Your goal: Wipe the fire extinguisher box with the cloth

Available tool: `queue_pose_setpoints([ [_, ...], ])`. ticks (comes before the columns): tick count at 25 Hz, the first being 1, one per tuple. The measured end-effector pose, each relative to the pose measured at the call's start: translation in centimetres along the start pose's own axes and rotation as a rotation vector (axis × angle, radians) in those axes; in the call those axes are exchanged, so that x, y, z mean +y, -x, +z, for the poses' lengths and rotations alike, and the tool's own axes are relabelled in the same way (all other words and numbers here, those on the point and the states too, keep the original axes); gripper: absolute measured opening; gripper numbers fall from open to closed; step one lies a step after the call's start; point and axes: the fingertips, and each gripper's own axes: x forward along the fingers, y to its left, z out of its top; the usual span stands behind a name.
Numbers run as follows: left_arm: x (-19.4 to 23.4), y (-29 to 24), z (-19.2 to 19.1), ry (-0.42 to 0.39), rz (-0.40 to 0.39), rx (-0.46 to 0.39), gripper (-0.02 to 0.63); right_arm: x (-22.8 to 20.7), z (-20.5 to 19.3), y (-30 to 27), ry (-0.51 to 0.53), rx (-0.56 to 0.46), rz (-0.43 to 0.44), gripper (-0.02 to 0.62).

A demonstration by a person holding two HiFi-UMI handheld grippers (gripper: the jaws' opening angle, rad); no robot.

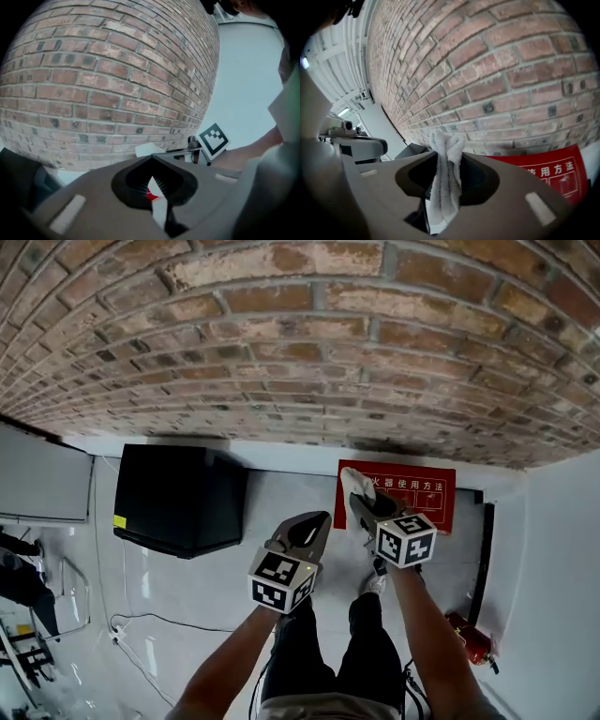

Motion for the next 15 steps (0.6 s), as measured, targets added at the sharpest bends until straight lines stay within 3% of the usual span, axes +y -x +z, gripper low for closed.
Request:
queue_pose_setpoints([
  [6, 4.0, -1.4, -3.8, 0.028, -0.003, 0.06, 0.001, -2.9, -2.5, -7.9, -0.185, 0.012, -0.057, 0.147],
  [12, 5.1, -3.4, -5.4, 0.032, -0.037, 0.096, 0.001, -5.9, -3.7, -10.6, -0.057, 0.123, -0.224, 0.137],
  [15, 4.8, -4.0, -5.5, 0.039, -0.049, 0.099, 0.001, -7.1, -3.6, -10.4, 0.002, 0.156, -0.265, 0.135],
])
